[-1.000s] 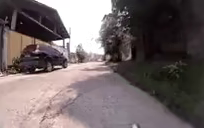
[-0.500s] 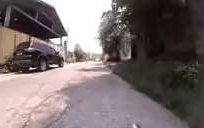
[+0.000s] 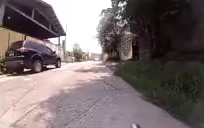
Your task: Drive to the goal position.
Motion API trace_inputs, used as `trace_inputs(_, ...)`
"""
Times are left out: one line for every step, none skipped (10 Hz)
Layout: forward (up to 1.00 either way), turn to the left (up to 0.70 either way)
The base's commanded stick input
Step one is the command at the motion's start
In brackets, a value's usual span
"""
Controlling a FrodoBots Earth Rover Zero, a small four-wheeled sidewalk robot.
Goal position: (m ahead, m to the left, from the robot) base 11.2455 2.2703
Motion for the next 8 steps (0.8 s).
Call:
trace_inputs(1.00,0.00)
trace_inputs(1.00,0.00)
trace_inputs(1.00,0.00)
trace_inputs(1.00,0.00)
trace_inputs(1.00,0.00)
trace_inputs(1.00,0.00)
trace_inputs(1.00,0.00)
trace_inputs(1.00,0.00)
